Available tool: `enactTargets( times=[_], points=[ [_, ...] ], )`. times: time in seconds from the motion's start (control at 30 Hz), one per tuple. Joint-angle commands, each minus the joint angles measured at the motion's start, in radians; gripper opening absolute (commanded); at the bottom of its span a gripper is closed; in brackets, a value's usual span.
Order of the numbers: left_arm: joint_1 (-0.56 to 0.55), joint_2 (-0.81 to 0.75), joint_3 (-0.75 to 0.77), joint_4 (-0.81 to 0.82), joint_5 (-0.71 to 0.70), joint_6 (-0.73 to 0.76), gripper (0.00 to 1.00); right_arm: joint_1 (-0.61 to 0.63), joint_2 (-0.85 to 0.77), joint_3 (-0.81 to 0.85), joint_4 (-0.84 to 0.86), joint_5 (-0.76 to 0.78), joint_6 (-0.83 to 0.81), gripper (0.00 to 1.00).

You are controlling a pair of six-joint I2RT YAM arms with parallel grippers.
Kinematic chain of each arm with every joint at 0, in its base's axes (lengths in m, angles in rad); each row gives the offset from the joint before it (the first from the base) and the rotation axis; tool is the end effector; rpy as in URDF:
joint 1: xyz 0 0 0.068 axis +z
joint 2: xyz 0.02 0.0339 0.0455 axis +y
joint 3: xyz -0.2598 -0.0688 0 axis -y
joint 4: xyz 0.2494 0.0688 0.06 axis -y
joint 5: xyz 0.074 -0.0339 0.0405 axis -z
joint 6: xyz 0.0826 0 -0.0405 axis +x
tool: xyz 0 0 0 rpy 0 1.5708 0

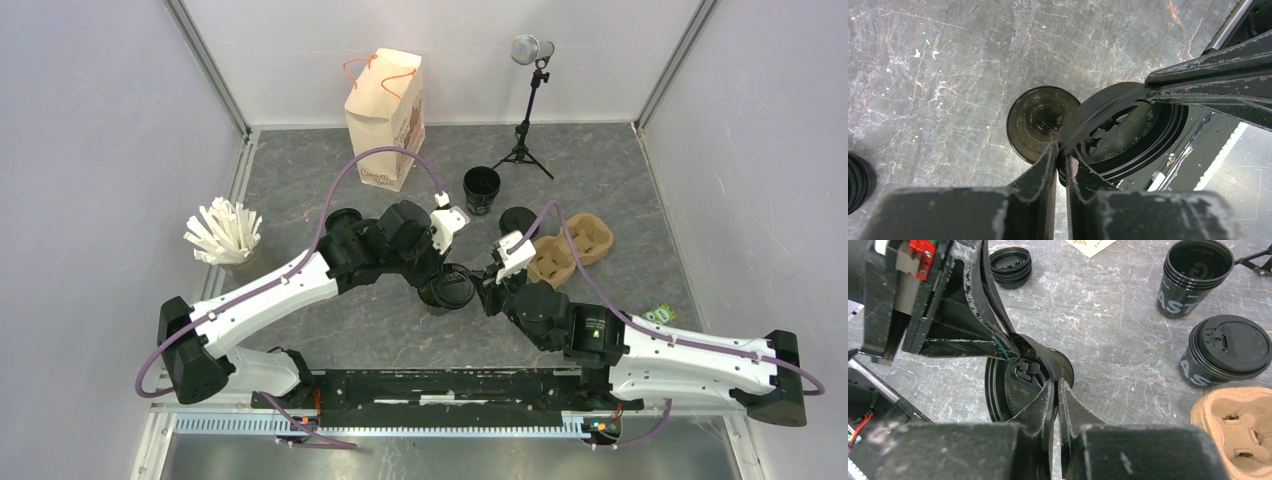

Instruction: Pack the takeout coffee

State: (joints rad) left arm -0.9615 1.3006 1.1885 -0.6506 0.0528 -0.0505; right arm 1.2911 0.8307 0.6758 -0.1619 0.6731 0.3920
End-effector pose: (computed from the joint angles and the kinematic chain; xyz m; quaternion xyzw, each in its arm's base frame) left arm 0.1786 -0.2635 0.2875 0.4137 0.8209 -0.2117 0.3320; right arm 0.1136 0.2089 0.2830 -0.1577 0.7726 0.2348 0.5684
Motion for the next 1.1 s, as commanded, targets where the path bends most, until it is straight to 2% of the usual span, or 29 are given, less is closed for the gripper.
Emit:
enactTargets(
  times=[0.0, 0.1, 0.2, 0.33, 0.4, 0.47, 0.57, 0.73, 0.9, 1.07],
  points=[
    [-0.005, -0.021, 0.021, 0.039, -0.014, 0.021, 0.13, -0.001, -0.018, -0.012, 0.140, -0.017, -0.045, 0.13],
    [-0.004, -0.059, -0.016, 0.079, -0.008, -0.008, 0.10, -0.001, -0.045, -0.045, 0.226, -0.047, -0.103, 0.28],
    [-0.001, -0.095, -0.030, 0.091, -0.010, -0.053, 0.10, -0.001, -0.108, -0.103, 0.323, -0.071, -0.188, 0.55],
    [0.029, -0.136, -0.026, 0.088, 0.049, -0.113, 0.11, -0.001, -0.226, -0.177, 0.464, -0.159, -0.399, 0.77],
    [0.070, -0.154, -0.024, 0.087, 0.129, -0.157, 0.11, -0.001, -0.297, -0.226, 0.559, -0.245, -0.529, 0.80],
    [0.113, -0.172, -0.032, 0.106, 0.246, -0.194, 0.11, -0.001, -0.370, -0.292, 0.655, -0.397, -0.719, 0.83],
    [0.152, -0.207, -0.051, 0.174, 0.427, -0.245, 0.11, -0.001, -0.454, -0.352, 0.685, -0.547, -0.900, 0.92],
    [0.161, -0.219, -0.050, 0.297, 0.677, -0.375, 0.13, -0.001, -0.525, -0.433, 0.738, -0.803, -1.165, 0.98],
    [0.161, -0.210, -0.067, 0.422, 0.807, -0.496, 0.15, -0.001, -0.479, -0.423, 0.781, -0.831, -1.285, 0.98],
    [0.161, -0.206, -0.090, 0.442, 0.857, -0.529, 0.17, 0.000, -0.430, -0.421, 0.872, -0.830, -1.317, 0.98]
  ],
)
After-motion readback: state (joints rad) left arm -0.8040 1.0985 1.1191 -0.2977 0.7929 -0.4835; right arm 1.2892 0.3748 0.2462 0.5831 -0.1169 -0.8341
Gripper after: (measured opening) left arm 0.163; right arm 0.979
